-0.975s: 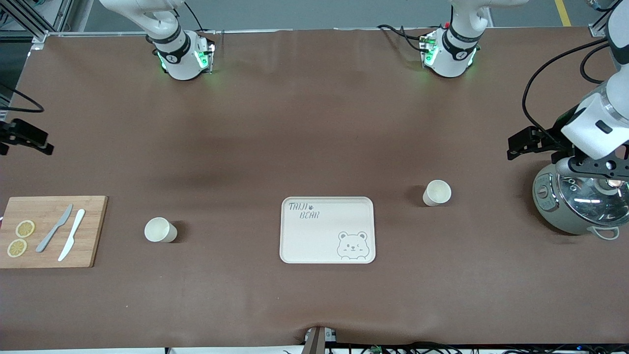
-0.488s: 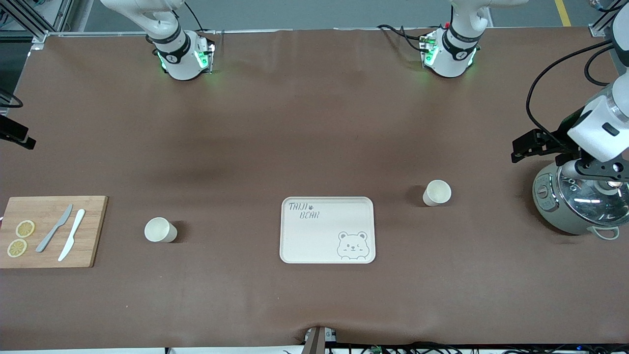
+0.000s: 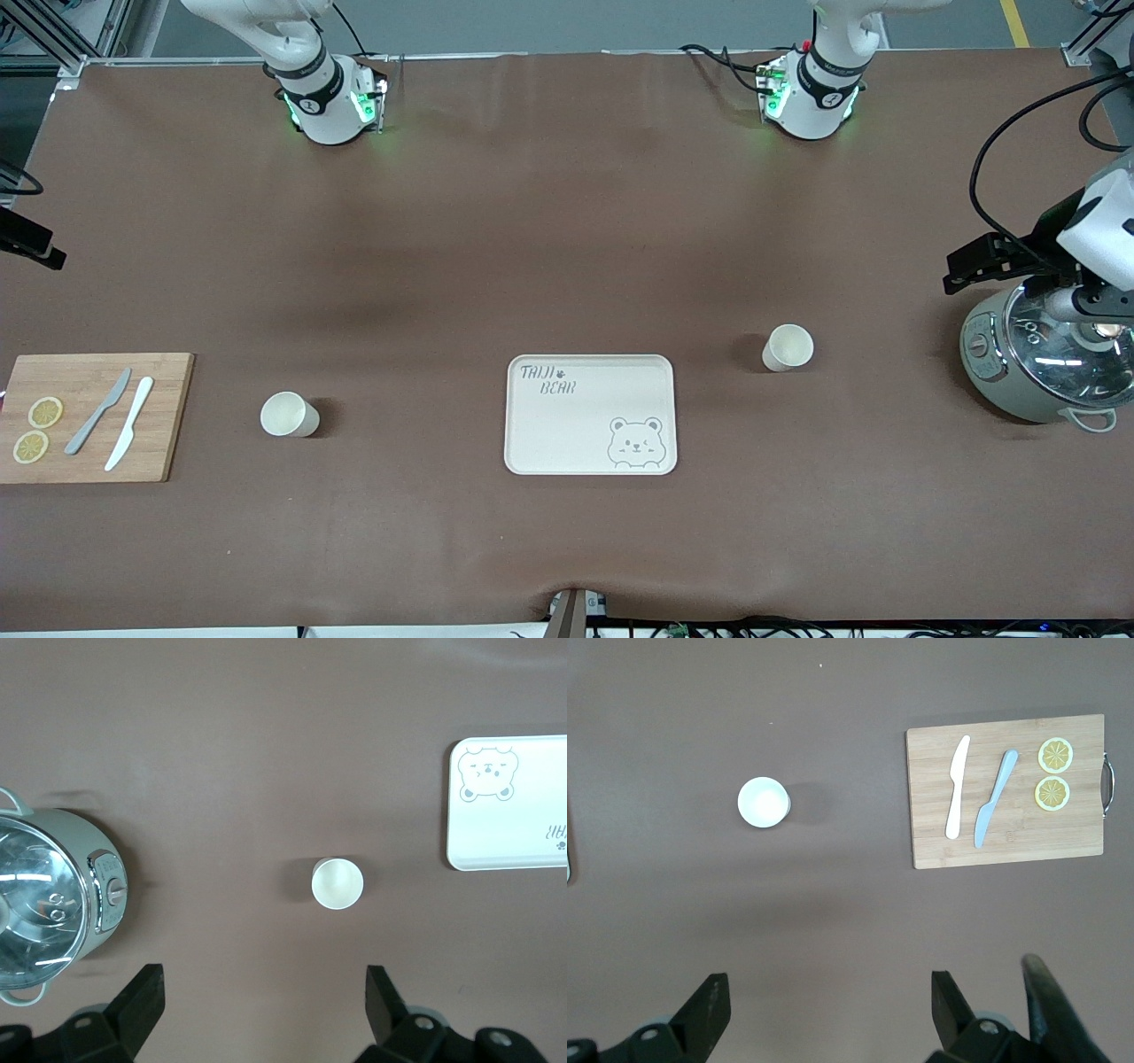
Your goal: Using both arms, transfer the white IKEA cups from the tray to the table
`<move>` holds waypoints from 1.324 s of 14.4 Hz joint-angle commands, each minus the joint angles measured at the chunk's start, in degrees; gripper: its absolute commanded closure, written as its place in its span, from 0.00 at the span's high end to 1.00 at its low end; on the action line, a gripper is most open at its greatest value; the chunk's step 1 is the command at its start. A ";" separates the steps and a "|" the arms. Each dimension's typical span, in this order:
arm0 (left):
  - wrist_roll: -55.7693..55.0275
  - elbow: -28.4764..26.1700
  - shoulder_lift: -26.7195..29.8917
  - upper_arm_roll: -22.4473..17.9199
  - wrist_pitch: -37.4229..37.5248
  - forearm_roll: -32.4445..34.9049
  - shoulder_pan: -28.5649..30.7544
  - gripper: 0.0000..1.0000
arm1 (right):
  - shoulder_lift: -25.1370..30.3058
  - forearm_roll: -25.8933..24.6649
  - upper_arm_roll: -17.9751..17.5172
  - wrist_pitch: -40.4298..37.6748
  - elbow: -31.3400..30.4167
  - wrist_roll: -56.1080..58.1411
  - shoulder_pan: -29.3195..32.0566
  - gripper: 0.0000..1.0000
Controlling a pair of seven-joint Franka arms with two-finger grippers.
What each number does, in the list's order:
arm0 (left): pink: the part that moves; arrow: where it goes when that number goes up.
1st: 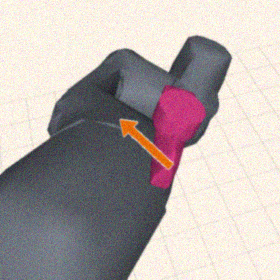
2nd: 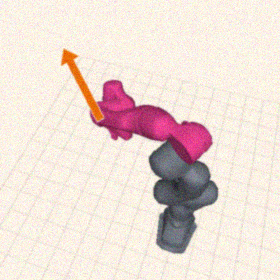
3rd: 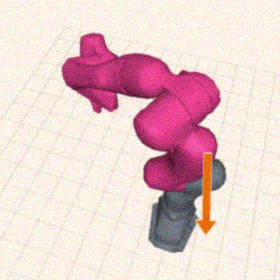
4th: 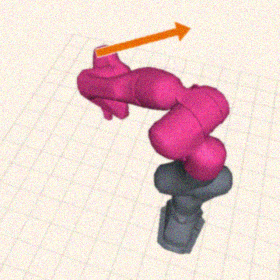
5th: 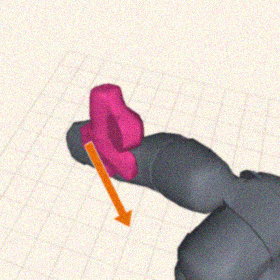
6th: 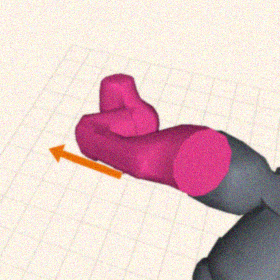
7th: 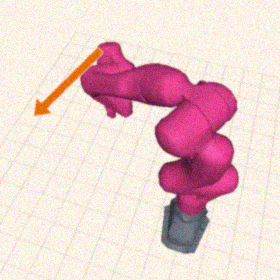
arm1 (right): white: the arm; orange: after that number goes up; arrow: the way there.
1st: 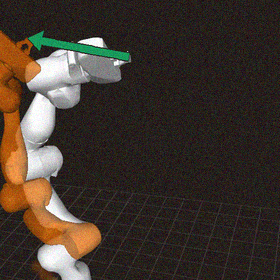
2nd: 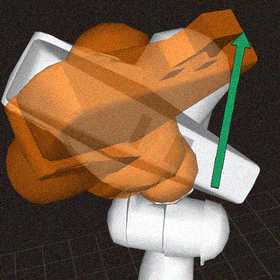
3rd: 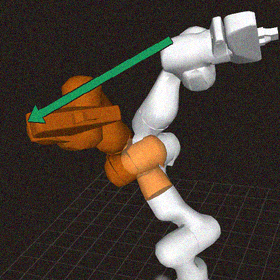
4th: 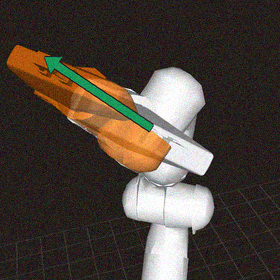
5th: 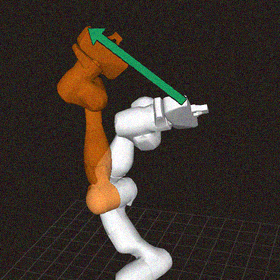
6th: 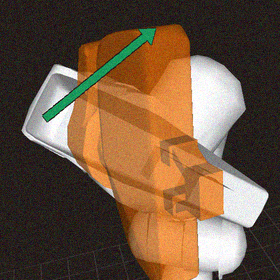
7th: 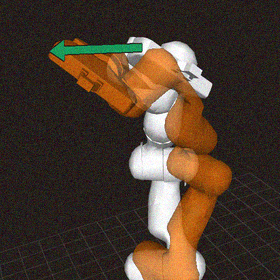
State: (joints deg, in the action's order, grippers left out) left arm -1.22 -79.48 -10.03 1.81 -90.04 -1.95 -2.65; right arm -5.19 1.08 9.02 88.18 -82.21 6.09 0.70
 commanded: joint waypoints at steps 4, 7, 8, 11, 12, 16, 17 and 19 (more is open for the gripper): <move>3.86 0.11 0.01 0.12 0.39 3.61 -0.95 1.00 | 0.09 -0.91 -0.49 -0.20 0.39 -0.72 0.61 1.00; 3.86 0.11 -0.17 0.12 -0.22 4.15 -1.04 1.00 | 0.01 -0.21 -0.49 0.06 0.39 -0.81 0.61 1.00; 3.86 0.11 -0.17 0.12 -0.23 4.50 -1.13 1.00 | 0.01 -0.20 -0.49 0.15 0.39 -0.81 0.61 1.00; 3.60 0.11 -0.34 0.12 -0.58 4.85 -0.96 1.00 | 0.01 -0.03 -0.58 0.15 0.39 -0.81 0.61 1.00; 3.60 0.11 -0.43 0.12 -0.66 4.85 -0.96 1.00 | 0.01 -0.11 -0.58 0.15 0.39 -0.81 0.61 1.00; 3.77 0.11 -0.52 0.12 -1.10 4.85 -0.78 1.00 | 0.01 -0.03 -0.58 0.15 0.39 -0.81 0.61 1.00; 3.77 0.11 -0.52 0.12 -1.19 4.77 -0.69 1.00 | 0.01 -0.03 -0.58 0.15 0.39 -0.81 0.61 1.00; 3.86 0.11 -0.52 0.12 -1.28 4.77 -0.61 1.00 | 0.01 -0.03 -0.58 0.15 0.39 -0.81 0.61 1.00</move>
State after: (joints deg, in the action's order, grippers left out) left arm 1.79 -79.57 -10.61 1.87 -90.88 1.59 -3.39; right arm -5.19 1.10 9.01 88.34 -82.21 6.03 0.71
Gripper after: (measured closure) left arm 0.000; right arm 0.000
